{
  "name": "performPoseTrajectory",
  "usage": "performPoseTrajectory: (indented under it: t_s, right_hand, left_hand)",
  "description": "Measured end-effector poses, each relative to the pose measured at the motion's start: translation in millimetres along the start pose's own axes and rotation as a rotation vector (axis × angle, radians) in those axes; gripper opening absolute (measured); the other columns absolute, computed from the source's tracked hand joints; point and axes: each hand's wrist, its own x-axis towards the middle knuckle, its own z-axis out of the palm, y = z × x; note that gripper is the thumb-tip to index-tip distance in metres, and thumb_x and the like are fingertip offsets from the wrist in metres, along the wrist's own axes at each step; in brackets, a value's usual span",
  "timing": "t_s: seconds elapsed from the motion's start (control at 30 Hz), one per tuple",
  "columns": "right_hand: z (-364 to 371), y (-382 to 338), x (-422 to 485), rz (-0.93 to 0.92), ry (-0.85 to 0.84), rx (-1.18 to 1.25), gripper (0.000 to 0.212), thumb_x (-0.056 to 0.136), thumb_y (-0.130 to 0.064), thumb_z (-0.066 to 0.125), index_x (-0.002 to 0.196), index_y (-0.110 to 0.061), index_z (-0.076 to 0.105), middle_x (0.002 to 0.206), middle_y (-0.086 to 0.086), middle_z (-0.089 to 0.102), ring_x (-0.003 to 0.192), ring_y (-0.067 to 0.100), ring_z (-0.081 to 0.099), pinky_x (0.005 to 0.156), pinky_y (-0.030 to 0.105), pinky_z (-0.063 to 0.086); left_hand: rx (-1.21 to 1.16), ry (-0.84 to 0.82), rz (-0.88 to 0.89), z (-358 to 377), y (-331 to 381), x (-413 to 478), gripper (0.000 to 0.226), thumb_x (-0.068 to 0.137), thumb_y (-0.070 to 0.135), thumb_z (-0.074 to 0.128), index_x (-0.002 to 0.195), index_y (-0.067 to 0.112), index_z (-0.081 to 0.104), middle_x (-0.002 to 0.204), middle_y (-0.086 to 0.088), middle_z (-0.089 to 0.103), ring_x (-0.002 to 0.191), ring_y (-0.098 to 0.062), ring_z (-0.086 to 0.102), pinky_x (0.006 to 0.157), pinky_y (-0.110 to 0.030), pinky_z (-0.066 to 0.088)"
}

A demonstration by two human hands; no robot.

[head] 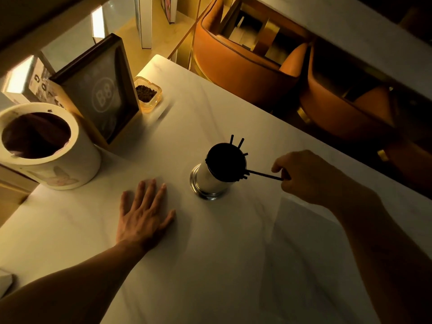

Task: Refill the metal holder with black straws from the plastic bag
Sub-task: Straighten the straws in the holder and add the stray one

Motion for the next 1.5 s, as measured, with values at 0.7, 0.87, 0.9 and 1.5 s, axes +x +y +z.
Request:
performPoseTrajectory:
  t_s: [0.7, 0.87, 0.9, 1.5]
  right_hand:
    - [19, -33, 50, 0.008, 0.262, 1.008, 0.015, 0.090, -0.018, 0.064, 0.092, -0.004, 0.068, 0.084, 0.012, 0.075, 0.070, 0.017, 0.075, 0.066, 0.040, 0.060]
    - [25, -18, 44, -0.004, 0.505, 0.844, 0.015, 0.086, -0.020, 0.070, 0.096, -0.008, 0.068, 0.084, 0.005, 0.074, 0.074, 0.016, 0.073, 0.067, 0.032, 0.059]
    - [29, -14, 42, -0.010, 0.501, 0.813, 0.014, 0.086, -0.018, 0.070, 0.096, -0.008, 0.068, 0.084, 0.004, 0.073, 0.075, 0.016, 0.072, 0.070, 0.032, 0.059]
    - [47, -9, 21, -0.029, 0.382, 0.266, 0.013, 0.083, -0.015, 0.073, 0.083, -0.010, 0.060, 0.079, 0.007, 0.070, 0.067, 0.014, 0.065, 0.063, 0.016, 0.046]
  left_hand:
    - [0.024, -0.017, -0.008, -3, 1, 0, 0.084, 0.091, 0.081, 0.001, 0.159, 0.036, -0.018, 0.169, 0.001, -0.022, 0.153, -0.020, -0.029, 0.126, -0.054, -0.011]
    - [0.032, -0.017, -0.009, -2, 0, 0, 0.083, 0.090, 0.081, -0.001, 0.157, 0.037, -0.022, 0.168, 0.001, -0.025, 0.152, -0.020, -0.030, 0.126, -0.055, -0.011]
    - [0.031, -0.014, -0.008, -1, 0, 0, 0.083, 0.090, 0.081, -0.001, 0.157, 0.037, -0.022, 0.168, 0.002, -0.025, 0.152, -0.020, -0.030, 0.126, -0.055, -0.011]
    - [0.021, 0.013, -0.001, 3, -1, 0, 0.082, 0.093, 0.080, 0.005, 0.160, 0.036, -0.014, 0.170, 0.001, -0.017, 0.155, -0.020, -0.024, 0.126, -0.055, -0.009]
